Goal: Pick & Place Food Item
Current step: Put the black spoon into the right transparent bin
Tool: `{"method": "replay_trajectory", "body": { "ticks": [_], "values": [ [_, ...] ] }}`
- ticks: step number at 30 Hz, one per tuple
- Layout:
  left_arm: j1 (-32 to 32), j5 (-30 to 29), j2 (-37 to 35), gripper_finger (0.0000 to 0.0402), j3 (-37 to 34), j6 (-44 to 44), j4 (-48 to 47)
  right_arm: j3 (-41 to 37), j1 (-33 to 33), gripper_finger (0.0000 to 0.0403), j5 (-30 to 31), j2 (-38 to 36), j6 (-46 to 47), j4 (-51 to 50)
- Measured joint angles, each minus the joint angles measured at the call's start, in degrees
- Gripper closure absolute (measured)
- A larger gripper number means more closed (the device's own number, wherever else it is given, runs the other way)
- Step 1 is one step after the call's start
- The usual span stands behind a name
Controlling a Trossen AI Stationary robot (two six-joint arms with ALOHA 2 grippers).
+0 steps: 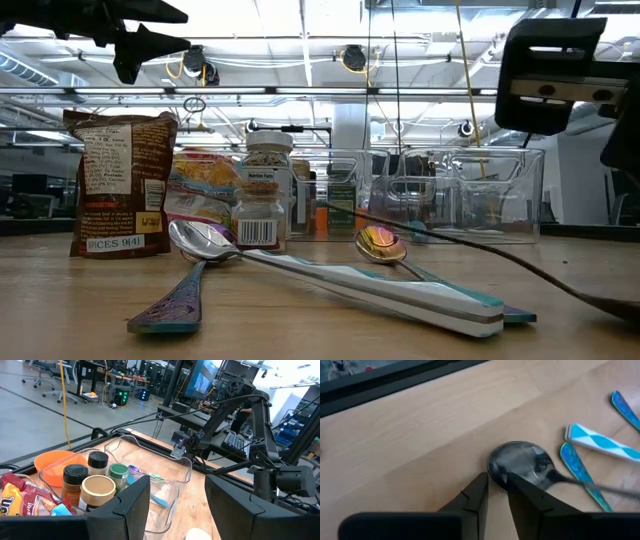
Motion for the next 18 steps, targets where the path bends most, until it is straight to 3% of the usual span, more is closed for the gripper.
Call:
{"method": "replay_trajectory", "body": {
  "ticks": [11,18],
  "values": [
    [0.0,0.0,0.0,0.0204,0.0,0.0,0.0,0.0,-1.6,0.0394,-2.1,1.2,-2.8,3.2],
    [0.0,0.0,0.0,0.0204,0.0,0.0,0.0,0.0,-1.8,0.0402,-2.0,1.2,-3.6,3.1]
  ]
}}
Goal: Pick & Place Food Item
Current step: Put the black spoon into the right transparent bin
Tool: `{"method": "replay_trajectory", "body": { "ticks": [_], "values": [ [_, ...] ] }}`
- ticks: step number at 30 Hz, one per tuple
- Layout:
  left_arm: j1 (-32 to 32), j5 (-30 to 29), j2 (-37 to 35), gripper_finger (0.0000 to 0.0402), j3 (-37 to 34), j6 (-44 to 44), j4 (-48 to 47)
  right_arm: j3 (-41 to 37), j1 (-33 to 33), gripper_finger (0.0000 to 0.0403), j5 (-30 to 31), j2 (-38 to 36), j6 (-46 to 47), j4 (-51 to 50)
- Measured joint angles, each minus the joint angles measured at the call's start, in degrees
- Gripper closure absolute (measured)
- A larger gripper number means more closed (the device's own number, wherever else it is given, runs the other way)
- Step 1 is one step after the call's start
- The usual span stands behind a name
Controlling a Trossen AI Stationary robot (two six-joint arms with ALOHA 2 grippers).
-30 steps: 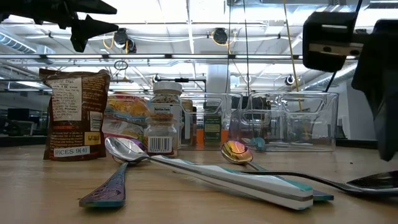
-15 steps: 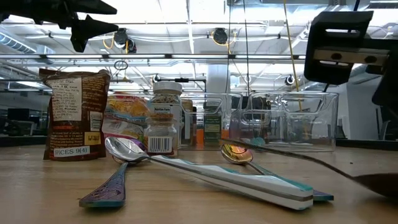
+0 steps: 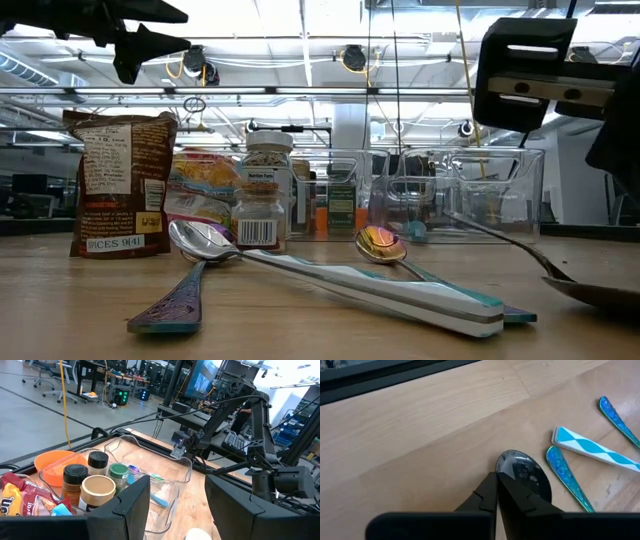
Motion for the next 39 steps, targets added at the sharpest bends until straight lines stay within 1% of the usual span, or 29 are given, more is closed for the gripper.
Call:
{"method": "replay_trajectory", "body": {
  "ticks": [3,5,10,13,16,18,20,27,34,39],
  "values": [
    [0.0,0.0,0.0,0.0204,0.0,0.0,0.0,0.0,0.0,0.0402,0.8,-0.5,0.0,-0.6],
    [0.0,0.0,0.0,0.0204,0.0,0.0,0.0,0.0,0.2,0.0402,2.6,-1.3,0.0,-1.1],
    [0.0,0.0,0.0,0.0204,0.0,0.0,0.0,-0.1,1.3,0.0403,7.8,-6.0,1.2,-4.7],
    [0.0,0.0,0.0,0.0204,0.0,0.0,0.0,-0.1,1.4,0.0403,9.3,-8.9,2.9,-7.8],
    [0.0,0.0,0.0,0.0204,0.0,0.0,0.0,-0.1,1.3,0.0403,12.7,-11.1,4.2,-10.7],
    [0.0,0.0,0.0,0.0204,0.0,0.0,0.0,-0.1,1.3,0.0403,13.9,-12.4,4.3,-12.7],
    [0.0,0.0,0.0,0.0204,0.0,0.0,0.0,-0.1,1.3,0.0403,15.2,-13.5,4.7,-13.2],
    [0.0,0.0,0.0,0.0204,0.0,0.0,0.0,-0.6,0.5,0.0403,15.3,-14.4,8.2,-17.3],
    [0.0,0.0,0.0,0.0204,0.0,-0.1,0.0,-7.3,-2.5,0.0403,15.2,-14.4,13.6,-17.3],
    [0.0,0.0,0.0,0.0204,0.0,-0.2,0.0,-10.3,-3.0,0.0403,13.7,-14.4,17.6,-17.3]
  ]
}}
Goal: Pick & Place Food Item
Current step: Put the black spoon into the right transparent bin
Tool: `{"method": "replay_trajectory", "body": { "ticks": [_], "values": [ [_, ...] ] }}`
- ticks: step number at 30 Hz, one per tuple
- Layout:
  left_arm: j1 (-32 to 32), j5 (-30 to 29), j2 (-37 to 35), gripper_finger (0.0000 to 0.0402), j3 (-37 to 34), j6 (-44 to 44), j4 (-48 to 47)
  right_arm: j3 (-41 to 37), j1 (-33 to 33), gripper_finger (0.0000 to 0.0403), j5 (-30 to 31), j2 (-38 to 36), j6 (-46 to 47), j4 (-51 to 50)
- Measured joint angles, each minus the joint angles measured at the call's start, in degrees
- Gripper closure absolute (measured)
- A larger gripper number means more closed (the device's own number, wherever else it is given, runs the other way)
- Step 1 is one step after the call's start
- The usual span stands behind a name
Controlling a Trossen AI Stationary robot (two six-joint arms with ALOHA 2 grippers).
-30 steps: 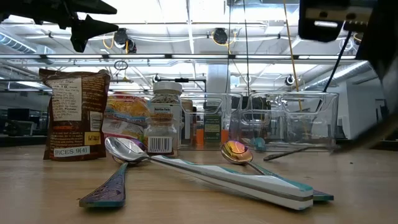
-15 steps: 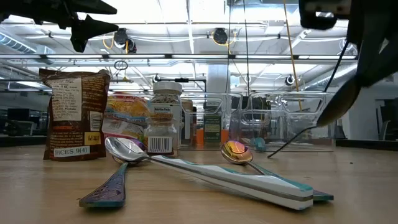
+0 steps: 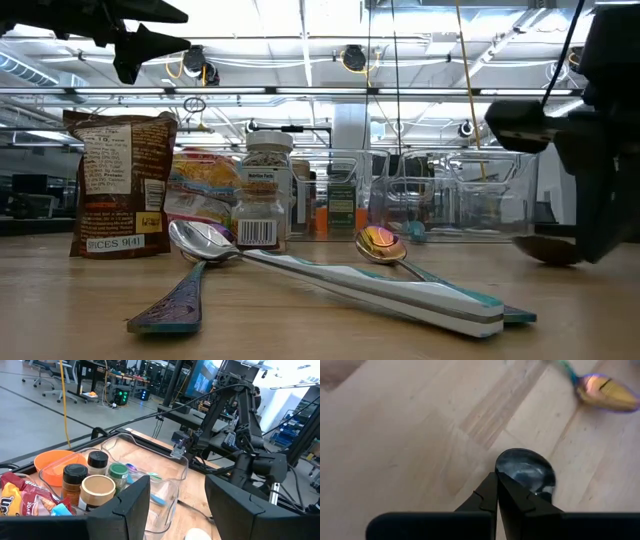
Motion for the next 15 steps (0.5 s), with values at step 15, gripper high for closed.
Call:
{"method": "replay_trajectory", "body": {
  "ticks": [15],
  "values": [
    [0.0,0.0,0.0,0.0204,0.0,-0.1,0.0,-1.1,1.3,0.0345,-0.3,0.0,8.0,3.6]
  ]
}}
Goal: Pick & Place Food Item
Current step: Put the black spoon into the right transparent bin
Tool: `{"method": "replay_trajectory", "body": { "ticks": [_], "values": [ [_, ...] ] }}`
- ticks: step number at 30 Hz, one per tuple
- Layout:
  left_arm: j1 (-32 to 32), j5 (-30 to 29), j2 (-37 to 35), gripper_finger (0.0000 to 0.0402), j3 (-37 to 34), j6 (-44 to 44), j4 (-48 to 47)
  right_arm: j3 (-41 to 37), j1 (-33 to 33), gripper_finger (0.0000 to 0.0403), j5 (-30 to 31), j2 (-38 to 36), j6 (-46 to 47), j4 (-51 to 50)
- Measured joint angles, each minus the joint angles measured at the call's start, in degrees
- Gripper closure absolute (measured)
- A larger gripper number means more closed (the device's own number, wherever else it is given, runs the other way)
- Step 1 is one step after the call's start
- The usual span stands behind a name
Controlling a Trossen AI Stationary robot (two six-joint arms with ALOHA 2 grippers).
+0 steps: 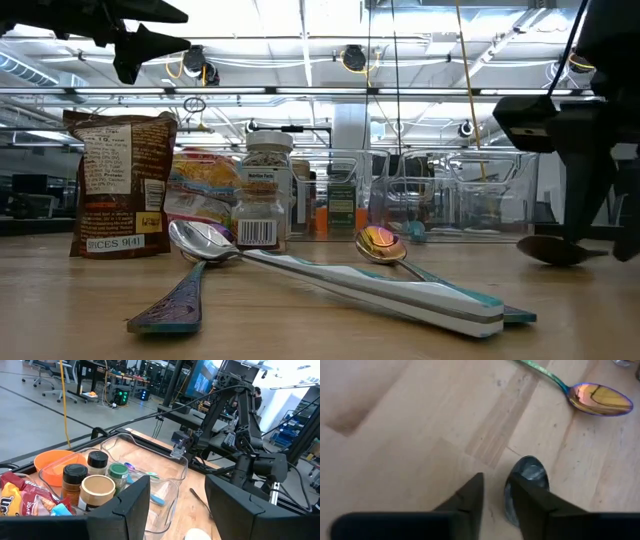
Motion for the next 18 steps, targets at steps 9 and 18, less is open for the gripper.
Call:
{"method": "replay_trajectory", "body": {
  "ticks": [9,18],
  "values": [
    [0.0,0.0,0.0,0.0204,0.0,-0.1,0.0,0.0,0.4,0.0192,0.1,-1.1,2.9,2.4],
    [0.0,0.0,0.0,0.0204,0.0,-0.1,0.0,-0.5,-0.9,0.0180,0.0,-8.7,4.0,-4.1]
  ]
}}
